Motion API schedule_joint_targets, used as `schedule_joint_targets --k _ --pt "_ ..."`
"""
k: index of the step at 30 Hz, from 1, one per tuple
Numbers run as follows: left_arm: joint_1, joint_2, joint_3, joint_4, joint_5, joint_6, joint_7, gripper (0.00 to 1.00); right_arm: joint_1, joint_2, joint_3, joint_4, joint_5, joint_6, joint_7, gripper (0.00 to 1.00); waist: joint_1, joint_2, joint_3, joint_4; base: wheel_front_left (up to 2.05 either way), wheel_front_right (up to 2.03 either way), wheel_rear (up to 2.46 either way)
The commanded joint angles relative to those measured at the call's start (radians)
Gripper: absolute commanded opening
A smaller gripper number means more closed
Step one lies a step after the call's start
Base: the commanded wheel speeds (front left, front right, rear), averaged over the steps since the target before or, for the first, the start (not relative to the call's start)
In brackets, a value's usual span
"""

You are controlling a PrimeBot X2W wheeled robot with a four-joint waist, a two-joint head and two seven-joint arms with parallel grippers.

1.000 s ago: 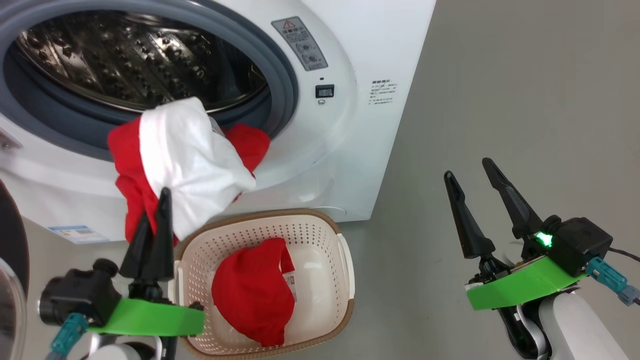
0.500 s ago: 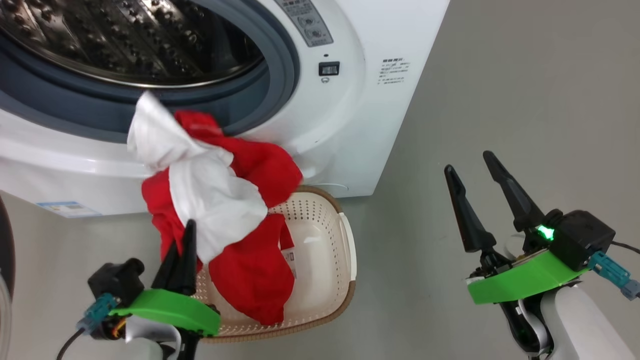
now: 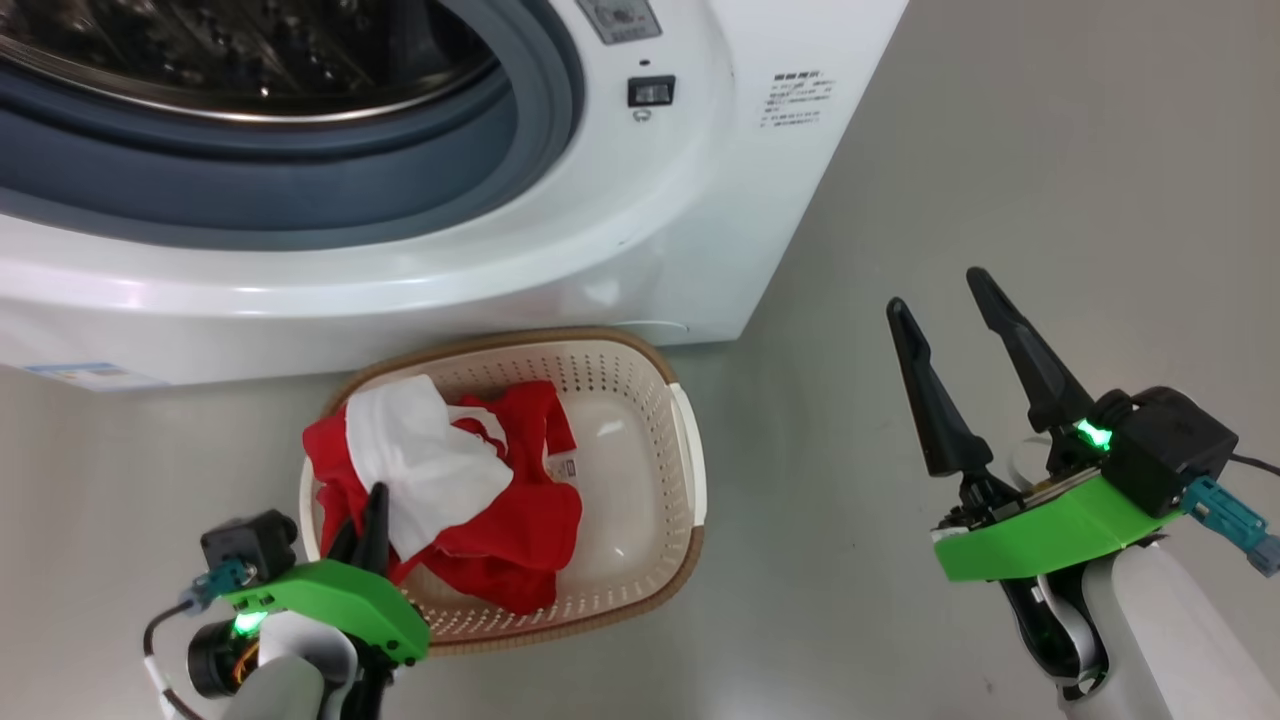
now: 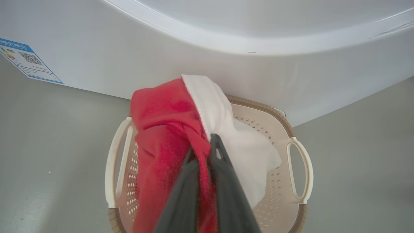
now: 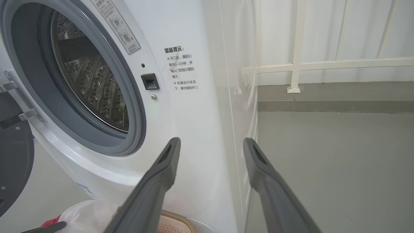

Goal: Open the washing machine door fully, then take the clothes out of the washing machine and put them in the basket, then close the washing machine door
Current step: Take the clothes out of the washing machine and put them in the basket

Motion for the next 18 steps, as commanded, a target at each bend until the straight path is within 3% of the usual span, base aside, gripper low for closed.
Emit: schedule_joint_targets --k 1,18 --pt "-0.024 0.018 0.026 0.018 -0.005 -0.014 -0.013 0.0 -0.016 0.002 0.023 -0.025 -0.005 0.003 -0.006 1.0 0.0 0.0 0.026 -0.015 0.0 0.0 0.0" --pt "-0.203 0.006 -0.039 0.32 -0.053 -0.031 0.015 0.0 -0.064 0.02 0.038 -0.025 -0.007 0.003 -0.006 1.0 0.0 0.0 0.133 -0.07 0.0 0.0 0.0"
